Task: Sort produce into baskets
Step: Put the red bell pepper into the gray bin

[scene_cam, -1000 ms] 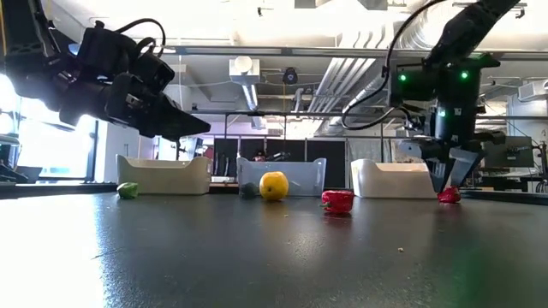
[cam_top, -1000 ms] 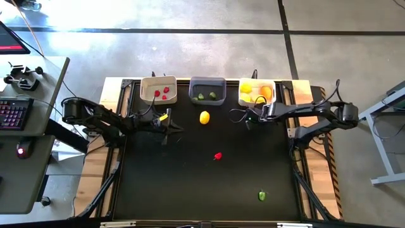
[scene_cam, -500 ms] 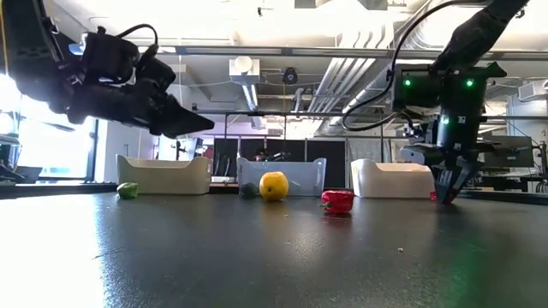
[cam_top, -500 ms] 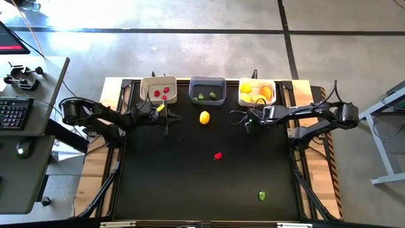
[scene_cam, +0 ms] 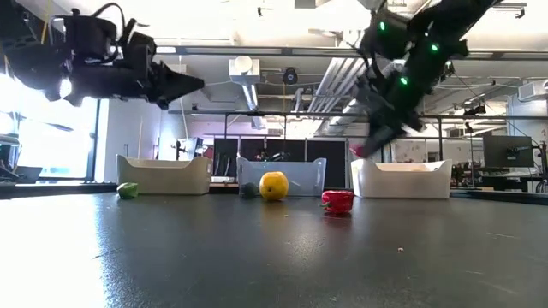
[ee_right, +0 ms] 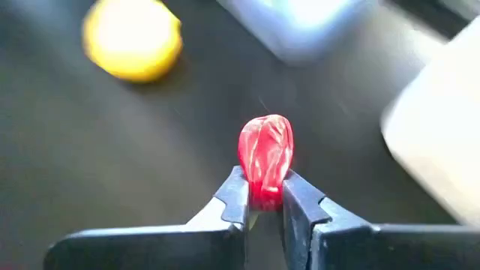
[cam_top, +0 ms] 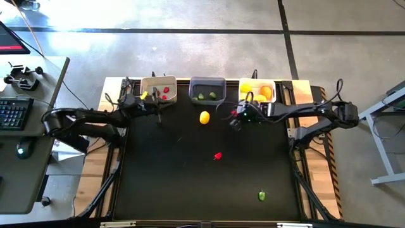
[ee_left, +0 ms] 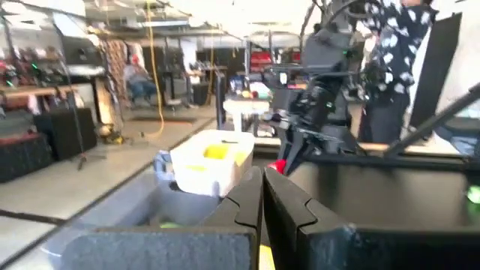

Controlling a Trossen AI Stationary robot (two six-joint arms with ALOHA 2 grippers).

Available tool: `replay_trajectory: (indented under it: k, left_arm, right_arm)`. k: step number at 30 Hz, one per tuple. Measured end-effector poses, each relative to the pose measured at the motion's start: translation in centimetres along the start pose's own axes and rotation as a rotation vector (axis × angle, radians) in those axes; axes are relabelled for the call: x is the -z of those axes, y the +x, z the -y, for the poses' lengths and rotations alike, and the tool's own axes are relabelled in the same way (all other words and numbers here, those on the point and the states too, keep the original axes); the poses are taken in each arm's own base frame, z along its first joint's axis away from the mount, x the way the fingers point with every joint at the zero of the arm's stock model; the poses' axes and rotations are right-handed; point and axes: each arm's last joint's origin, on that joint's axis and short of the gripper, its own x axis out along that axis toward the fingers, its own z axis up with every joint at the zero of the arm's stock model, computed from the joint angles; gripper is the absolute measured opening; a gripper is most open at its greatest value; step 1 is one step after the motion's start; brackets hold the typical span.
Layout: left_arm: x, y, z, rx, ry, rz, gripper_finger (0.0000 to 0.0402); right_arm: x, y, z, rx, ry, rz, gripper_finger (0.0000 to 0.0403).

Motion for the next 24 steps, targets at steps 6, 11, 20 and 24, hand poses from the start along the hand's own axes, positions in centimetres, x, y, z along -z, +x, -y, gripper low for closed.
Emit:
replay_trajectory:
  k: [6,11,20,24]
  left_arm:
    - [-0.1,-1.4,-1.3,-0.083,0.006,-0.003,0.0000]
    - [0.8,-1.9,-1.6,-0.110,-0.005,-0.055,0.0000]
    - [1.2,-0.3,0.9,0.111,0.026,-0.141,0.0024]
    - [0.6,1.2,2.2,0.085,0.102,-0.165,0.0062]
  right_arm:
    - [-2.9,-0.6,-1.7,-0.142,-0.138,0.213,0.0027]
    - [-4.9,0.5,-3.3,-0.198,-0.271,0.275,0.0027]
    - [-8.1,3.4,-6.8,-0.279,-0.511,0.303,0.0027]
    - [-8.9,4.3,-8.6,-0.306,-0.593,0.311,0.0027]
